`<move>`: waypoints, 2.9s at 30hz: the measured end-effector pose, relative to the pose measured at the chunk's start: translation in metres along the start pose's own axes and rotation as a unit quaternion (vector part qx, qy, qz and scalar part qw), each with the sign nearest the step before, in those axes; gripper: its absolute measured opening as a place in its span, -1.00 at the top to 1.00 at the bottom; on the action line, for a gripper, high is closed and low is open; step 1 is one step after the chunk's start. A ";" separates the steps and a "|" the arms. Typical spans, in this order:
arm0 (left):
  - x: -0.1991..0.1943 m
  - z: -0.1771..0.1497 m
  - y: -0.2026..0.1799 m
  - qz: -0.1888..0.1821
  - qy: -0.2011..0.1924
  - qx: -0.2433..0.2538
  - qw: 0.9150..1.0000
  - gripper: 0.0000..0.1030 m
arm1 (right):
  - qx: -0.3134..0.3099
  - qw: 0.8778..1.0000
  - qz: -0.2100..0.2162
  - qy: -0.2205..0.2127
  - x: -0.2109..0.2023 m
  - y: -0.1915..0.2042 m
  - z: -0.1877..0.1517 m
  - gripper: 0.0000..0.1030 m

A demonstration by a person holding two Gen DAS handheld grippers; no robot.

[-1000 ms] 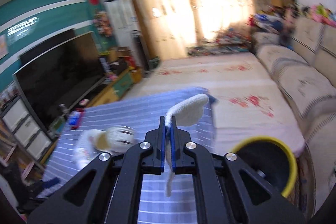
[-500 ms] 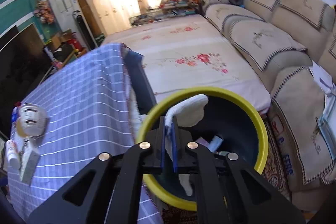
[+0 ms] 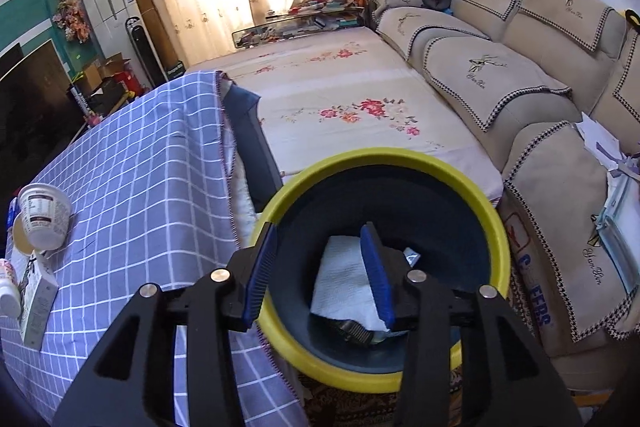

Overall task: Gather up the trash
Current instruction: 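Grasp the white pill bottle with the left gripper, then carry the pill bottle over the bin and open the left gripper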

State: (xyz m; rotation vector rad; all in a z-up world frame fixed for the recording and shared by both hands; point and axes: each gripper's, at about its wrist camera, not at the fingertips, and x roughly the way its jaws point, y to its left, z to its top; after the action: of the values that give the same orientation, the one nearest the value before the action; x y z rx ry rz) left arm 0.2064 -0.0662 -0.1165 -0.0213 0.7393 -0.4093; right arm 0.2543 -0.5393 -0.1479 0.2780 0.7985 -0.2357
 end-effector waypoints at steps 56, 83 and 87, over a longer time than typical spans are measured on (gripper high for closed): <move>0.075 0.053 0.012 -0.086 0.060 0.271 0.957 -0.75 | -0.035 0.998 0.041 0.034 0.016 0.041 -0.007 0.18; 0.077 0.067 -0.130 -0.178 0.037 0.315 0.931 -0.75 | 0.009 0.998 0.066 -0.005 -0.020 -0.021 -0.010 0.18; 0.101 0.075 -0.179 -0.209 0.038 0.334 0.918 -0.75 | 0.031 0.998 0.055 -0.018 -0.030 -0.054 -0.010 0.18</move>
State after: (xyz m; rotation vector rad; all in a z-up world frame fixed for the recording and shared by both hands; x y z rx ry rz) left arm 0.2595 -0.2774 -0.0981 0.4909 0.6369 -1.0634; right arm 0.2105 -0.5831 -0.1410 0.3743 0.7384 -0.1616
